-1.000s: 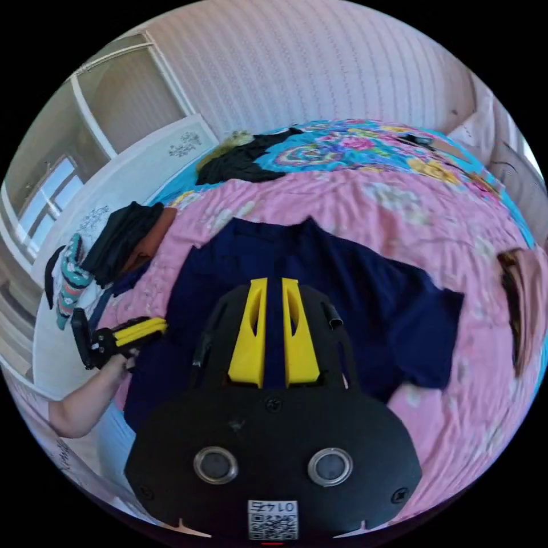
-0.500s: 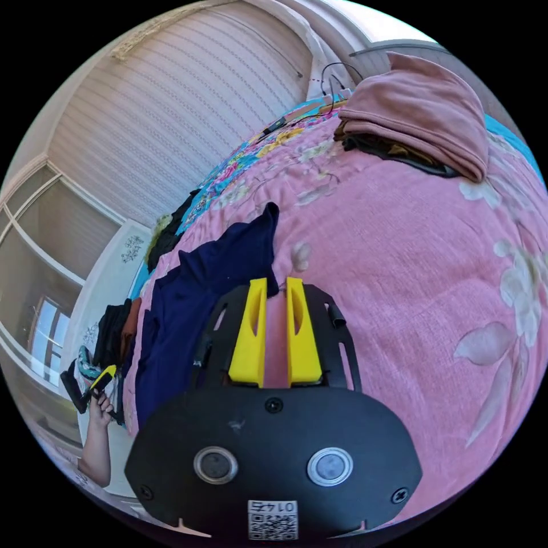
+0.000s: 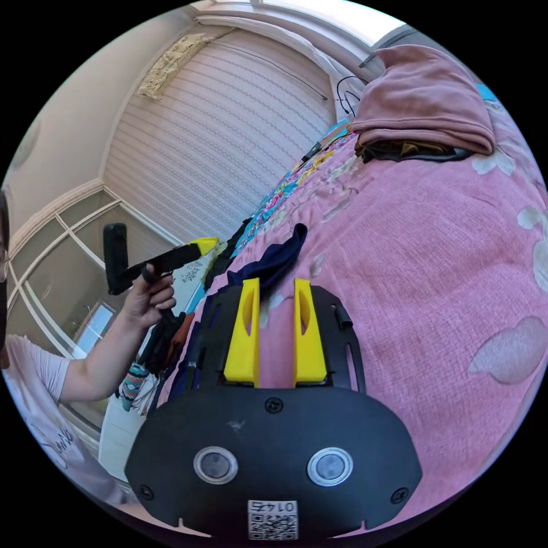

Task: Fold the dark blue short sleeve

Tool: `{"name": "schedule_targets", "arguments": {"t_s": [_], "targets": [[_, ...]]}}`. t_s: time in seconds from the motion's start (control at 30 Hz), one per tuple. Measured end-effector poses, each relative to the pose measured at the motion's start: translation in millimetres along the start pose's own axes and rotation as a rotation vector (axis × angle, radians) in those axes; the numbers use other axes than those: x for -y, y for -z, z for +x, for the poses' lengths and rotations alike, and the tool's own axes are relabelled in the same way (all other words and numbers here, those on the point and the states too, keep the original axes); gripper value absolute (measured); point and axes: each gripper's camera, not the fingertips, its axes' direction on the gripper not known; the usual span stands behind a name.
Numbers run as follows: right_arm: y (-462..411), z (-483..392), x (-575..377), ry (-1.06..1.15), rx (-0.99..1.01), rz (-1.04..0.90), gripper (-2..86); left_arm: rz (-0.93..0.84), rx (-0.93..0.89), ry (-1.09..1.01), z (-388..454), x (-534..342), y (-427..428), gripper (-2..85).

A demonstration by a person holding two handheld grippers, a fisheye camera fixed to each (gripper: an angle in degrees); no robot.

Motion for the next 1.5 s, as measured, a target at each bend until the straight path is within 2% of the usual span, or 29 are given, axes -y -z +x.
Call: {"name": "schedule_targets", "arguments": {"t_s": [0.17,0.43,0.5,0.63,0.7,0.87,1.03,1.17,1.3,1.5], "targets": [[20,9,-5,0.017,0.084,0.086,8.7,-0.019,-0.083,0.048,-1,33,-41,7.9],[6,-1,8,0.041,-0.03,-0.035,3.1,-0.135,-0.088,0.176,-32,71,-106,9.5],[-4,-4,13,0.049,-0.059,-0.091,2.0,-0.227,-0.048,0.204,-43,74,-126,8.9],[-10,-5,17,0.037,-0.09,-0.115,0.7,-0.208,-0.084,0.263,-60,70,-125,4.2],[-12,-9,18,0.049,-0.099,-0.11,0.2,-0.153,-0.105,0.291,-67,65,-111,1.1],[-13,-12,21,0.048,-0.068,-0.095,-0.1,-0.027,-0.091,0.283,-79,45,-48,-0.4],[6,-41,24,0.121,0.13,-0.02,-0.2,0.063,-0.041,0.28,-90,-8,24,-0.4],[-18,-93,23,0.29,0.187,-0.227,-0.1,0.11,0.039,0.36,-100,-81,67,0.5],[-51,-108,12,0.311,0.182,-0.446,0.6,0.073,0.0,0.465,-120,-148,81,4.1],[-93,-132,39,0.368,0.078,-0.5,2.7,0.078,0.001,0.517,-142,-215,123,6.4]]}}
